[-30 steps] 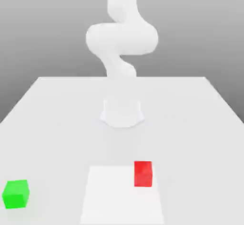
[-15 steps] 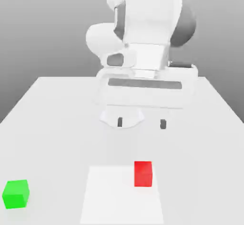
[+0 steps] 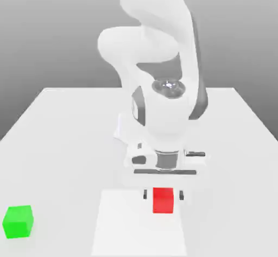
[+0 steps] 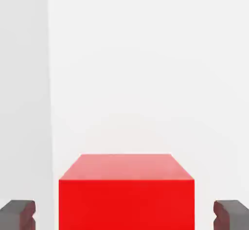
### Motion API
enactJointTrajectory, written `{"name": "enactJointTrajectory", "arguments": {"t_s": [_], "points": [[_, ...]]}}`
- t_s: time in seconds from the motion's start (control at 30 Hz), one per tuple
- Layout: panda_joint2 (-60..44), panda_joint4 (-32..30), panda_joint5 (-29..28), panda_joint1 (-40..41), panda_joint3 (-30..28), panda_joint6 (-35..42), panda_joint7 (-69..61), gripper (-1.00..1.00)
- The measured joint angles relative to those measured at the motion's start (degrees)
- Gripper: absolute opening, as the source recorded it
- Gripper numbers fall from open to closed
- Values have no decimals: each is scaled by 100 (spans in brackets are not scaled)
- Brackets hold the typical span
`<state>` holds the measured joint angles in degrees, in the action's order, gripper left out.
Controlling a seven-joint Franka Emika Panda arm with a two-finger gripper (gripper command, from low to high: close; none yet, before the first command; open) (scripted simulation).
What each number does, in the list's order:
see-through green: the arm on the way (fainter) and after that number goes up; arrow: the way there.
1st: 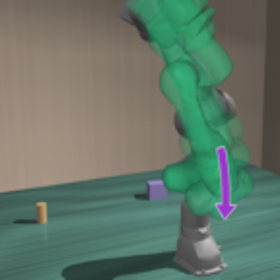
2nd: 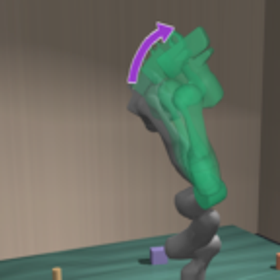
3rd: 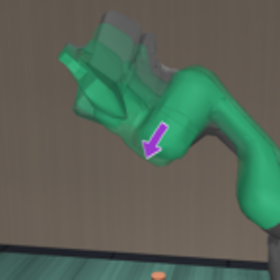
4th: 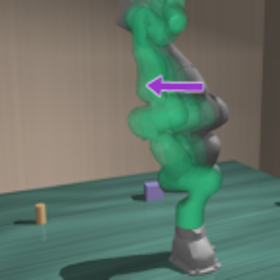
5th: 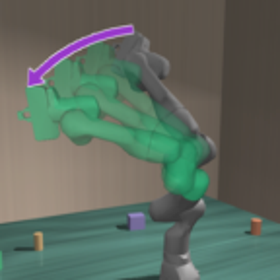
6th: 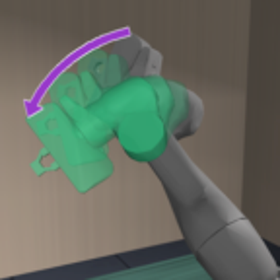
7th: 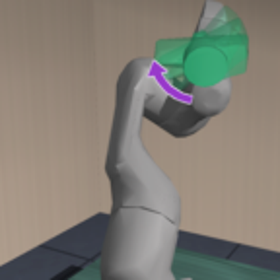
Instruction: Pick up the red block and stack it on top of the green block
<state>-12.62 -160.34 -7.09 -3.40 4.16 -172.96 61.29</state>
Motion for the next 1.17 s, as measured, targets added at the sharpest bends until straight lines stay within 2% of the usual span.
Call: {"name": "enactJointTrajectory", "arguments": {"t_s": [0.17,0.37,0.5,0.63,0.77,0.9,1.03,1.07,1.17], "points": [[-7,2,-20,3,1,-9,17,-100],[844,-108,527,168,304,707,-371,-100],[1339,-117,780,44,222,1210,-534,-100],[1176,445,980,35,-491,1594,-480,-100],[882,1104,1103,1166,-1115,1965,-344,-100],[434,1927,1188,1875,-1674,2378,-111,-100],[-484,2374,1593,2277,-1711,1955,-246,-100],[-631,2396,1663,2326,-1664,1834,-292,100],[-631,2396,1663,2326,-1664,1834,-292,100]]}}
